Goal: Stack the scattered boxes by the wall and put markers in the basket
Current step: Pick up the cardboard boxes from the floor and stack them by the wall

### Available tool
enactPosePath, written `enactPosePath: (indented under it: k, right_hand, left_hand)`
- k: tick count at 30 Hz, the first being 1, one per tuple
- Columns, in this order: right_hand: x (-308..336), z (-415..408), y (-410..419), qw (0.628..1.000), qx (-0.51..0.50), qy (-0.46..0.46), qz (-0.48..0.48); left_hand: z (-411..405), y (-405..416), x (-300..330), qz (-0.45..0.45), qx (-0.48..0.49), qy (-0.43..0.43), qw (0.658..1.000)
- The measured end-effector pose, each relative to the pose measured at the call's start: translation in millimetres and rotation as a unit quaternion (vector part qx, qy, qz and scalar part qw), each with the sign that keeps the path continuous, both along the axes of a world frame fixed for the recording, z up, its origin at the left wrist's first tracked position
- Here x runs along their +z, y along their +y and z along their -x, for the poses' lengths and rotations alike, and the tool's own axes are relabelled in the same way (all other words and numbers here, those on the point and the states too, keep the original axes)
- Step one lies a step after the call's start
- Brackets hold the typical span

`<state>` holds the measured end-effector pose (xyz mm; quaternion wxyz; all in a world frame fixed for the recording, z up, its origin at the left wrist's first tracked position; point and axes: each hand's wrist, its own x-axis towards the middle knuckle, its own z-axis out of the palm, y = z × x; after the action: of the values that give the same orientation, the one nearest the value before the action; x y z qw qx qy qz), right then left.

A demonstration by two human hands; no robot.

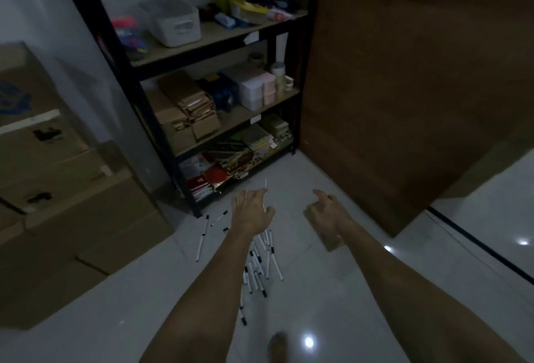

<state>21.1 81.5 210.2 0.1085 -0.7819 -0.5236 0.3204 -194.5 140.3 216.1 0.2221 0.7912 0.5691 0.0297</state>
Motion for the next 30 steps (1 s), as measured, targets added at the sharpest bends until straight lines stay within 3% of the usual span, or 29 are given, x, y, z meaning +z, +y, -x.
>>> enactPosePath:
  k: [6, 11, 18, 30]
  right_hand:
    - [-38, -84, 29, 1.000, -0.001, 0.016, 0.016]
    - [-91, -163, 63, 0.994, 0.055, -0.024, 0.096]
    - [-120, -240, 75, 0.984, 0.070, -0.013, 0.164]
    - [-191, -342, 131, 0.970, 0.168, 0.001, 0.175]
  left_hand:
    - [-79, 33, -42, 0.004, 0.019, 0.000, 1.000]
    - [-155, 55, -101, 0.059, 0.057, 0.013, 0.997]
    - [-231, 48, -138, 0.094, 0.078, 0.033, 0.992]
    - [-338, 47, -195, 0.148, 0.171, 0.044, 0.973]
